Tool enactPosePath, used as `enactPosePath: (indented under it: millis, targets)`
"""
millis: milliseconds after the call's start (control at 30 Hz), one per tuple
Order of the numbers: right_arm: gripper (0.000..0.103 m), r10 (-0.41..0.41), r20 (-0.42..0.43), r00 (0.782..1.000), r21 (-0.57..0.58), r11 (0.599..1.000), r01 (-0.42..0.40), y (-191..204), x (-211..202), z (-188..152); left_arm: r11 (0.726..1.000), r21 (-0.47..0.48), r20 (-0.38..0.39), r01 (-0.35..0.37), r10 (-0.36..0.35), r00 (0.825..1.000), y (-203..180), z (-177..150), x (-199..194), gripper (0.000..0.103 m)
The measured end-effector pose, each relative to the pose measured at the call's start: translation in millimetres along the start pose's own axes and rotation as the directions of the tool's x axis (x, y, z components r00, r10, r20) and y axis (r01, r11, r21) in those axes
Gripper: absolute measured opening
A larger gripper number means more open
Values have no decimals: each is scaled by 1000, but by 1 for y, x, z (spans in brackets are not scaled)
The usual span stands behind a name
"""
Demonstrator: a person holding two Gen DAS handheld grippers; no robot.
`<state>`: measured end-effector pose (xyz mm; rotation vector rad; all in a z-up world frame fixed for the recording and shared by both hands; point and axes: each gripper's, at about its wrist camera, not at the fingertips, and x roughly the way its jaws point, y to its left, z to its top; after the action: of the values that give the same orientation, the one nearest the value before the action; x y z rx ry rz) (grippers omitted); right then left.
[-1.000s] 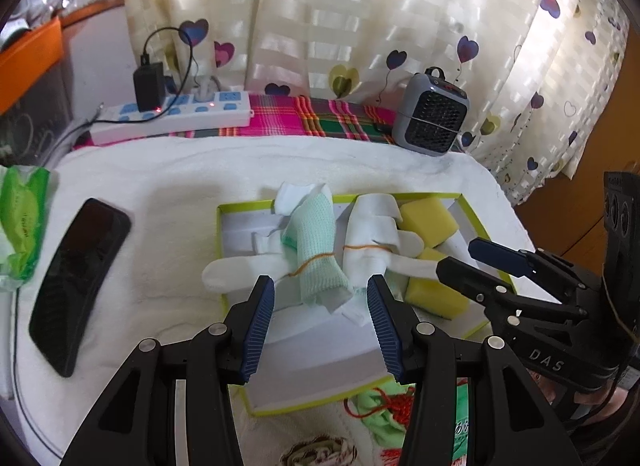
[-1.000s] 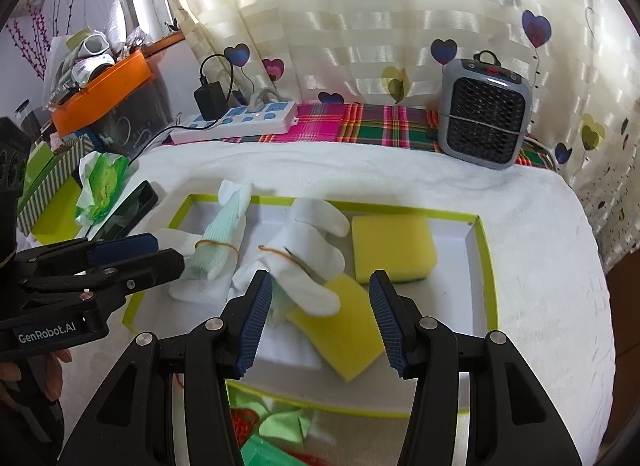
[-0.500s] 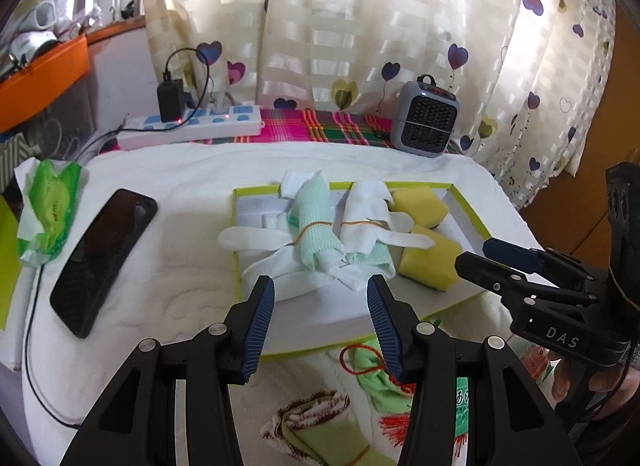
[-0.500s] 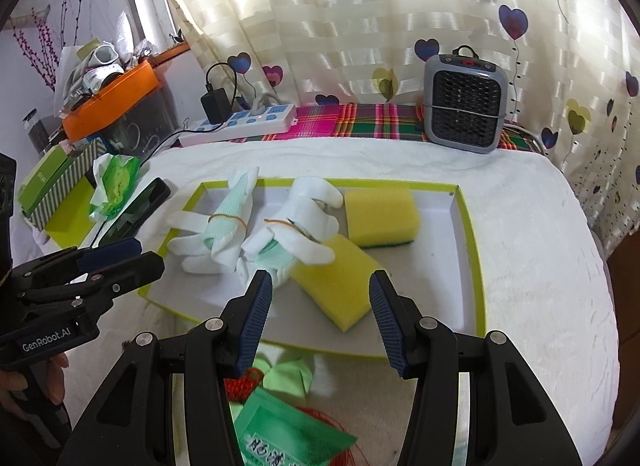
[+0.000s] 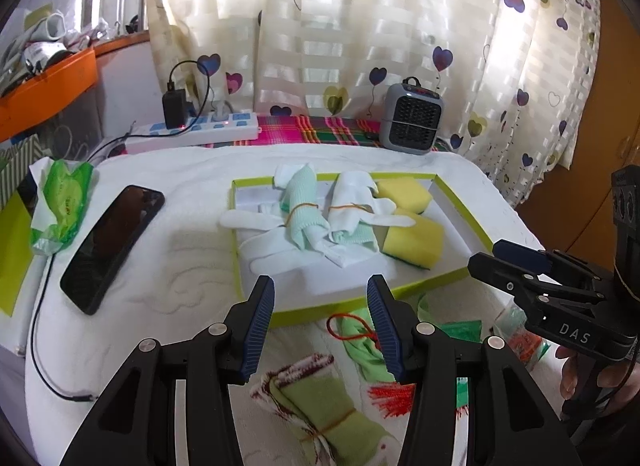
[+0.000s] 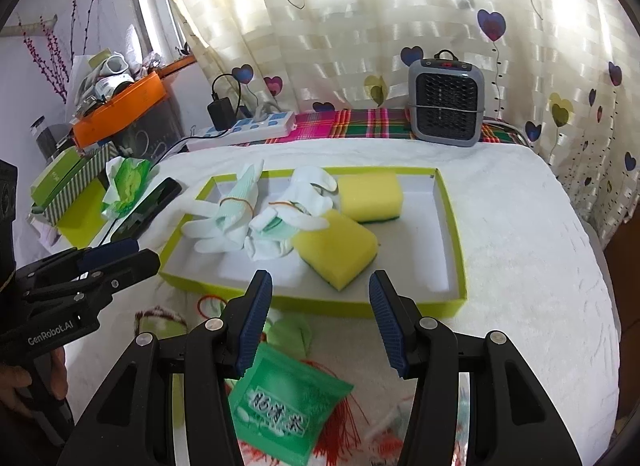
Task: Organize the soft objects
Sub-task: 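Withdraw both open tools from the box toward the remaining pile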
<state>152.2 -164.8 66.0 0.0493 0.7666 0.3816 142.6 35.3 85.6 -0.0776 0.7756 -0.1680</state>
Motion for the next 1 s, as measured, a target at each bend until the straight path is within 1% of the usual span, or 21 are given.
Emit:
enactPosePath:
  millis: [200, 267, 300, 333, 433, 467, 567, 667, 767, 933, 1000]
  targets:
    - [53, 5, 31, 1000, -1, 1000, -5, -4, -13, -11, 1000, -6, -4, 17, -17, 1000, 1, -11, -5, 47]
    - [65, 2, 40, 999, 3, 1000, -2, -8, -18, -14, 999, -13, -1, 49, -49, 999, 3, -13, -7, 47]
    - [66, 0, 48, 999, 8, 1000, 0, -10, -21, -16, 997, -21, 0, 74, -74, 997, 4, -16, -7, 47]
    - [67, -4, 54, 999, 14, 1000, 4, -12, -24, -17, 995, -33, 0, 99, -99, 995, 7, -18, -8, 47]
    - [67, -26, 72, 997, 33, 999, 23, -22, -32, -23, 995, -42, 7, 87, -86, 996, 9, -23, -9, 47]
    - [67, -38, 78, 996, 41, 999, 35, -26, -35, -25, 995, -44, 9, 91, -90, 996, 9, -25, -10, 47]
    - [67, -60, 95, 994, 52, 997, 56, -35, -42, -30, 988, -64, 6, 137, -137, 991, 14, -30, -13, 47]
    - [68, -85, 142, 986, 57, 995, 78, -44, -55, -37, 988, -70, -9, 135, -136, 991, 20, -39, -14, 47]
    - [68, -73, 125, 990, 81, 995, 63, -53, -62, -43, 984, -101, -32, 144, -148, 988, 29, -46, -12, 47]
    - [68, -88, 84, 993, 221, 973, 67, -80, -69, -65, 983, -120, -52, 140, -147, 988, 36, -57, -12, 47]
    - [68, -81, 64, 995, 220, 973, 65, -82, -67, -73, 980, -132, -59, 149, -158, 986, 39, -61, -12, 47]
